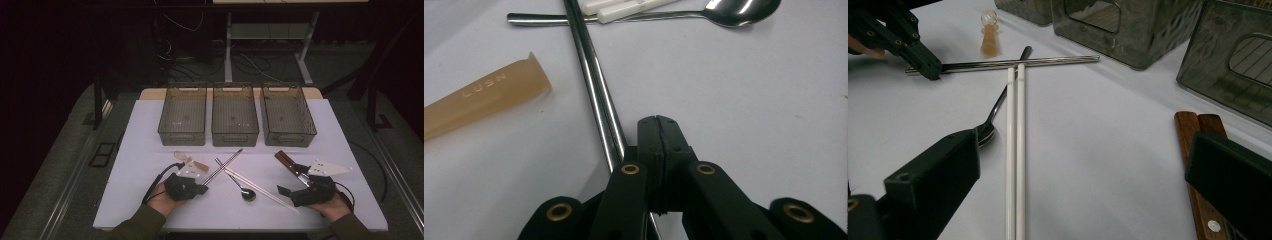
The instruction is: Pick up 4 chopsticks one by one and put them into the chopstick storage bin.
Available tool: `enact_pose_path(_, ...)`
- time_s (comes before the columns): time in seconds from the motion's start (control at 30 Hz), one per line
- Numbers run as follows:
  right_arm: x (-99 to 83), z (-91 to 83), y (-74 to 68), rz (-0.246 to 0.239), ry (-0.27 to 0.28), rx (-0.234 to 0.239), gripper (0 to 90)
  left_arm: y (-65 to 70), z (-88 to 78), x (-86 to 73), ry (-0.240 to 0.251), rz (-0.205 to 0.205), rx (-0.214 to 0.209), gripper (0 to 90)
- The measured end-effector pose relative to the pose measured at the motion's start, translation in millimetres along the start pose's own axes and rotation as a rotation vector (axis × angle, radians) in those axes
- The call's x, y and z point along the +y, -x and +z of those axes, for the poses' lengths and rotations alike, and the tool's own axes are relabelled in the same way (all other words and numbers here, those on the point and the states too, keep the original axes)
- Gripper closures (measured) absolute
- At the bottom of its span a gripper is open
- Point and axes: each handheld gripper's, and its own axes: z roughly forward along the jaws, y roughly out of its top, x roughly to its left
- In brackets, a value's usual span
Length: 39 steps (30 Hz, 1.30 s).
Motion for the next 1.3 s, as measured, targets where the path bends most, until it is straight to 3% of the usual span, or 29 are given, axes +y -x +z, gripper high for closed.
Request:
enact_pose_path(0.6,0.1,-0.2,-0.3,0.0,-0.001,0.001,1.3,-11.3,-8.4,-3.9,-0.011,-0.037,0.094,89.2)
enact_pose_path(0.83,0.1,-0.1,-0.3,-0.001,0.0,0.001,1.3,-11.7,-9.2,-4.6,-0.007,-0.052,0.098,89.0)
enact_pose_path(0.97,0.2,-0.2,-0.4,0.0,0.002,0.001,1.3,-11.5,-13.3,-4.0,0.04,-0.057,0.087,83.8)
enact_pose_path(1.03,0.2,-0.2,-0.4,-0.001,0.001,0.002,1.3,-13.2,-19.6,-3.2,0.094,-0.067,0.1,81.9)
enact_pose_path(1.1,0.1,0.0,-0.5,0.001,-0.001,0.002,1.3,-14.2,-20.7,-2.8,0.113,-0.075,0.107,81.1)
enact_pose_path(1.3,0.1,0.5,-1.1,0.002,-0.003,0.003,1.3,-18.8,-16.7,0.0,0.111,-0.058,0.119,81.1)
